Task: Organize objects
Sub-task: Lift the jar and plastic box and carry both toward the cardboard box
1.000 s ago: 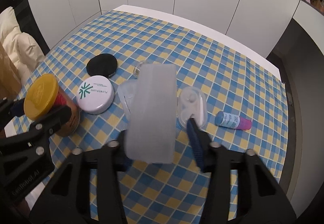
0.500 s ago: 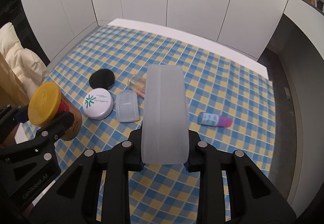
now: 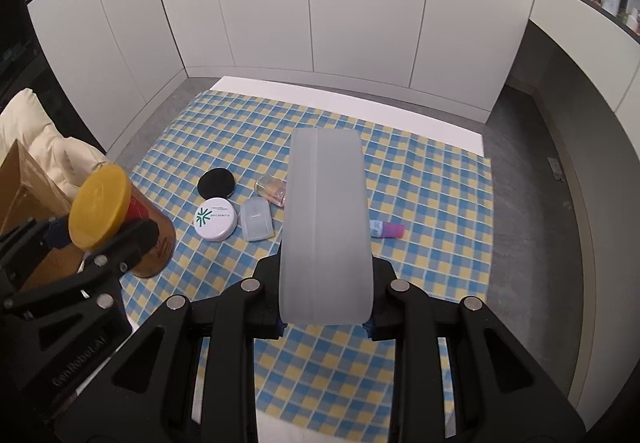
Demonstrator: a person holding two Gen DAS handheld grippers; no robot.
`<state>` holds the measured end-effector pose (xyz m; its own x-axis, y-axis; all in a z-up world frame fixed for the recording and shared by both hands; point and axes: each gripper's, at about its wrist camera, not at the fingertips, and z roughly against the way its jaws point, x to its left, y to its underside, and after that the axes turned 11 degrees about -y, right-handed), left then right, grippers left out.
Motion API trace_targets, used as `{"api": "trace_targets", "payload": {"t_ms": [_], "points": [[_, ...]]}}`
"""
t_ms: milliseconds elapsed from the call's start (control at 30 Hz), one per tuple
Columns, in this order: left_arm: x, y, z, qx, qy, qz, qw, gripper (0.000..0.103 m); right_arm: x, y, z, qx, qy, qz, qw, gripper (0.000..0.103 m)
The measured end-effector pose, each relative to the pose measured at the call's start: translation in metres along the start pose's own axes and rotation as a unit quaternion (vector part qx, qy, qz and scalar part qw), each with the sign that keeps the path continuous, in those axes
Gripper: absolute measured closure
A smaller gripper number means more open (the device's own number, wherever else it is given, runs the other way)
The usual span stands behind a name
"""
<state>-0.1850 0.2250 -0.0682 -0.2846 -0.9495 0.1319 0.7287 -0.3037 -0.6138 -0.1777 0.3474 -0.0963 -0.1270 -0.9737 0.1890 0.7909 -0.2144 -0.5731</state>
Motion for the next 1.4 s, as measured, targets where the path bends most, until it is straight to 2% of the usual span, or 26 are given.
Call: {"api": "trace_targets", "payload": {"t_ms": [267,367,700,900,1400], "points": [[-0.005,-0.005,0.05,-0.012,0.012,-0.008,0.9998,0.049,-0.005,0.008,0.049,-0.014,-0.002,-0.013,1.0,0.075],[-0.008,-0.002,0.068,-0.017,0.019,-0.014,0.9996,0.049,-0.006,0.014,0.068,-0.014,-0.009,-0.019,1.0,0.075],[-0.025,0.014,0.115,-0.034,0.038,-0.031,0.9982,0.049,-0.01,0.043,0.117,-0.018,0.004,-0.019,1.0,0.075],[-0.031,0.023,0.124,-0.038,0.057,-0.031,0.9971,0.049,-0.007,0.053,0.135,-0.021,0.013,0.0,1.0,0.075],[-0.028,0.034,0.11,-0.029,0.055,-0.027,0.9977,0.049,-0.012,0.054,0.135,-0.017,0.004,0.004,1.0,0.075]]}}
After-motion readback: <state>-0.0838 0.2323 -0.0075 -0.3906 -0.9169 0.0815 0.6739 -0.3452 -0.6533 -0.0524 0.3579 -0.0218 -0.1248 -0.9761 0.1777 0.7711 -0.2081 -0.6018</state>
